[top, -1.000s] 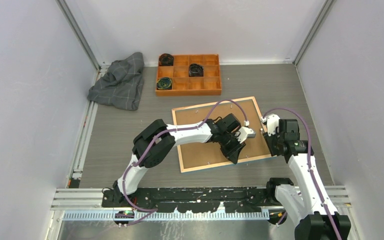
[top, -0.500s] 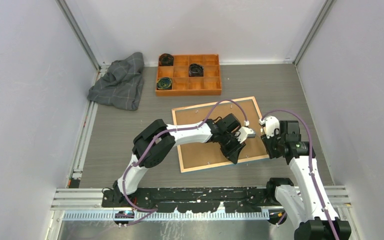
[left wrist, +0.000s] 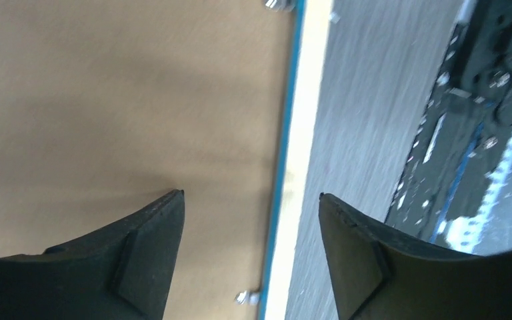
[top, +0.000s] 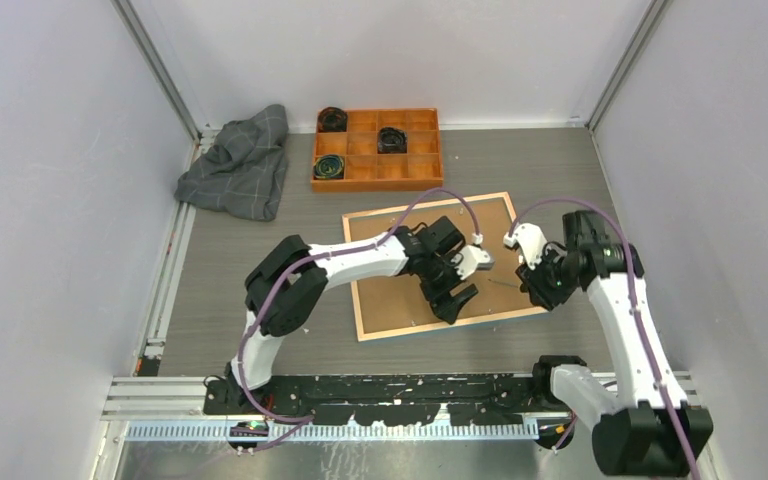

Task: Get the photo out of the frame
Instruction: Release the photo frame item from the photo frame, then move the photo frame to the center of the board.

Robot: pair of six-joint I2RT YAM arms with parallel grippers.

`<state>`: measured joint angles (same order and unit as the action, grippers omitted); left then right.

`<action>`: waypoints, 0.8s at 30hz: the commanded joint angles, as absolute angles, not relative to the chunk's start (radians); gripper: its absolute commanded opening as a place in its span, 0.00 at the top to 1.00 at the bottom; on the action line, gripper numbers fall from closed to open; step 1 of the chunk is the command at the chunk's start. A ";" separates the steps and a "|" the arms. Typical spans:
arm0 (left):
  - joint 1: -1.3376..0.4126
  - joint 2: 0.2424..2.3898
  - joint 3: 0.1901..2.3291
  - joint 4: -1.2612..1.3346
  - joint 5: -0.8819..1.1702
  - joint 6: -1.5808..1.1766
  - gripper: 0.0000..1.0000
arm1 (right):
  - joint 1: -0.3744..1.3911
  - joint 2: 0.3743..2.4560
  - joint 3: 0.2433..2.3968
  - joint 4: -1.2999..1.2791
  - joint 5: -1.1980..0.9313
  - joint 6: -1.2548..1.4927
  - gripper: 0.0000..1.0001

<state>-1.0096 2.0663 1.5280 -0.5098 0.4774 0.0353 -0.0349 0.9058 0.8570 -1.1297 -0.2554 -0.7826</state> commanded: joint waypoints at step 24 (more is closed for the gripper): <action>-0.478 1.708 1.218 -0.775 0.307 0.242 0.21 | 0.131 1.352 1.153 -1.270 -0.588 -1.238 0.99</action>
<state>-0.5056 1.7363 1.2430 -0.7734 0.3122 0.2413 0.0666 1.3334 1.0966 -1.2861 -0.5362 -1.2503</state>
